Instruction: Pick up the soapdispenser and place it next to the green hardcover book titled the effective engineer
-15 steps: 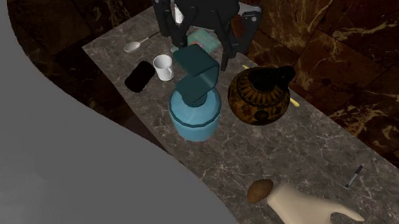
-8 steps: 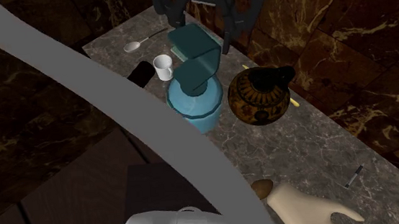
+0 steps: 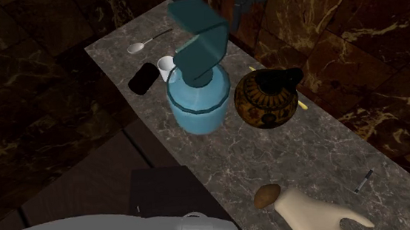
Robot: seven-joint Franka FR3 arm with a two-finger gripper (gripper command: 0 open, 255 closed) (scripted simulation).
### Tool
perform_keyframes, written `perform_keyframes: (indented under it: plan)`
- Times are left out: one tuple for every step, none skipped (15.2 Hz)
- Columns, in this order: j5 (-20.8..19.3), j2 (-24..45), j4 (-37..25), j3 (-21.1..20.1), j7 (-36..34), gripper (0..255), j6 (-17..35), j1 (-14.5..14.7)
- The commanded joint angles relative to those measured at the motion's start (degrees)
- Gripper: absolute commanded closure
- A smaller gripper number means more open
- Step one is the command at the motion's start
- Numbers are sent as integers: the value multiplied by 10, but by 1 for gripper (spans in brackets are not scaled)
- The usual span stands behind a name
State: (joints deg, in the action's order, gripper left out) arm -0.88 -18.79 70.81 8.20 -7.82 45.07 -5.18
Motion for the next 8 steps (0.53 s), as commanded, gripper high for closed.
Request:
perform_keyframes:
  plan:
    - [1,9,2,1,0,255,11,0]
    - [2,11,17,1,0,255,28,0]
    - [3,15,30,1,-1,255,45,1]
    - [3,19,43,1,-1,255,62,1]
    - [4,24,54,2,-1,255,78,1]
    - [5,30,63,2,-2,255,94,1]
    - [6,37,72,2,-2,255,109,1]
    - [7,44,80,3,-2,255,124,2]
